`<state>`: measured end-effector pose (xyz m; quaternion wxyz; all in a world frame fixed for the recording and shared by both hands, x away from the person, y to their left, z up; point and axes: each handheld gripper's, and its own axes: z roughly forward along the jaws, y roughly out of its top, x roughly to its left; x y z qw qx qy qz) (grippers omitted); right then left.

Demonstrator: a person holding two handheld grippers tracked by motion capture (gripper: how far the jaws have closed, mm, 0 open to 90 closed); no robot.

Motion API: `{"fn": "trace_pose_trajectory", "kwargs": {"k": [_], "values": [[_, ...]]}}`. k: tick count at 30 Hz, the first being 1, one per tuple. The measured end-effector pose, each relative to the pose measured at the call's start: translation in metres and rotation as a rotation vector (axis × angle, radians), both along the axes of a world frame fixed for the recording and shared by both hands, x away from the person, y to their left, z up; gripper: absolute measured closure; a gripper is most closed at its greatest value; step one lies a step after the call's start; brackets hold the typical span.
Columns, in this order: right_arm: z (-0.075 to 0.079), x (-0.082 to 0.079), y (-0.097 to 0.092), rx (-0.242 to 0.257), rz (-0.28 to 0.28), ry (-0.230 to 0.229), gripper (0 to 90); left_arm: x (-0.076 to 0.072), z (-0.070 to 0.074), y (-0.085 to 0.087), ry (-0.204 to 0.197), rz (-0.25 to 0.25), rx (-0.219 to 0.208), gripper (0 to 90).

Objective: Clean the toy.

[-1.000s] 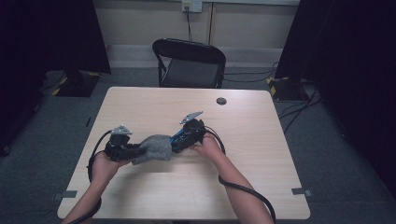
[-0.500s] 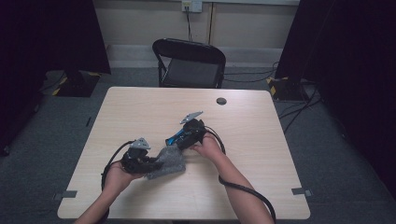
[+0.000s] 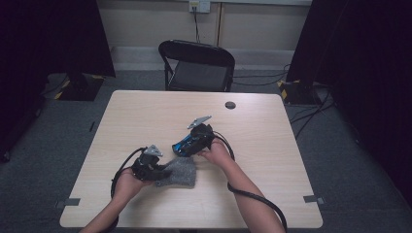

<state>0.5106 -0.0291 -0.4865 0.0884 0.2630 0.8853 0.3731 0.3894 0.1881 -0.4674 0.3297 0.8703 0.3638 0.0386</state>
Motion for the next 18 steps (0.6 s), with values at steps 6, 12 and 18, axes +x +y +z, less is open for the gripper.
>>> {"fn": "trace_pose_trajectory", "kwargs": {"k": [6, 12, 18], "values": [[0.0, 0.0, 0.0, -0.002, -0.001, 0.001, 0.0, 0.004, -0.001, 0.005, -0.006, 0.021, 0.021, 70.8], [0.0, 0.0, 0.0, 0.003, -0.004, 0.0, 0.0, 0.008, -0.001, 0.013, -0.008, 0.043, 0.029, 70.6], [0.0, -0.001, 0.0, 0.002, -0.004, 0.0, 0.0, 0.009, 0.0, 0.021, -0.011, 0.059, 0.039, 70.4]]}}
